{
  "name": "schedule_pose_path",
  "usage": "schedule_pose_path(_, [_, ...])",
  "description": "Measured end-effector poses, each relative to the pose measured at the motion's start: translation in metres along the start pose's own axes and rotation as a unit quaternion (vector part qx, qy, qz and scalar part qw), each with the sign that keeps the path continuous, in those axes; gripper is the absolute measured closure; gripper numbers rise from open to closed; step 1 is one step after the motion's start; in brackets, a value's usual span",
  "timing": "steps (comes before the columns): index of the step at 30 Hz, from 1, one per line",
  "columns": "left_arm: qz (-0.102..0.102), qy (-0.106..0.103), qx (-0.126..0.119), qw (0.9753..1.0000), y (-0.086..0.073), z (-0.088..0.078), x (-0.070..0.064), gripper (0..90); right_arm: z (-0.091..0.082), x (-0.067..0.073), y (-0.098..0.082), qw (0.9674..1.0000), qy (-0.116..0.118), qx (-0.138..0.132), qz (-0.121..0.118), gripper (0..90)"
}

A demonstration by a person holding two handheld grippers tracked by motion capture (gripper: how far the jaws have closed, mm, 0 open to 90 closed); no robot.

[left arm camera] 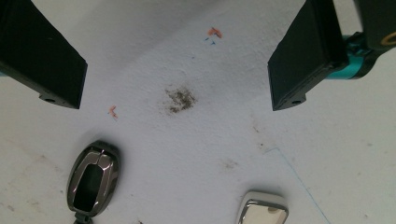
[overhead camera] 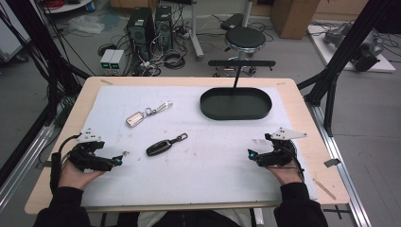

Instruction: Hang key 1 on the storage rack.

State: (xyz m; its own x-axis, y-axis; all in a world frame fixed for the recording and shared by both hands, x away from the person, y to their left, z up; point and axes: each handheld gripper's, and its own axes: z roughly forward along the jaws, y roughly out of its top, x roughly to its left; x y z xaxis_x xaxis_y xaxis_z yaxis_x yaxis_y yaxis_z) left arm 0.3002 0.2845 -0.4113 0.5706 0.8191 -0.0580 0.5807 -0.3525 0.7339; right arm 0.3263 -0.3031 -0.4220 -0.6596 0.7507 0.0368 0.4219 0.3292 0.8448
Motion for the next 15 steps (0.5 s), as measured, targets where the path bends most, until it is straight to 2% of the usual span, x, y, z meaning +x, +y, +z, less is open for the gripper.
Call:
schedule_pose_path(6, [0.015,-0.004,0.011,0.9998,0.010,0.005,0.000,5.1,0.001,0.000,0.000,1.0000,0.000,0.003,0.002,0.8])
schedule_pose_path(9, [0.027,0.005,0.021,0.9994,0.016,0.011,0.000,5.1,0.002,0.001,0.000,1.0000,-0.003,0.004,-0.001,0.7])
schedule_pose_path(15, [0.030,-0.007,0.022,0.9993,0.031,0.021,0.003,5.1,0.003,0.000,0.000,1.0000,-0.004,-0.003,0.003,0.7])
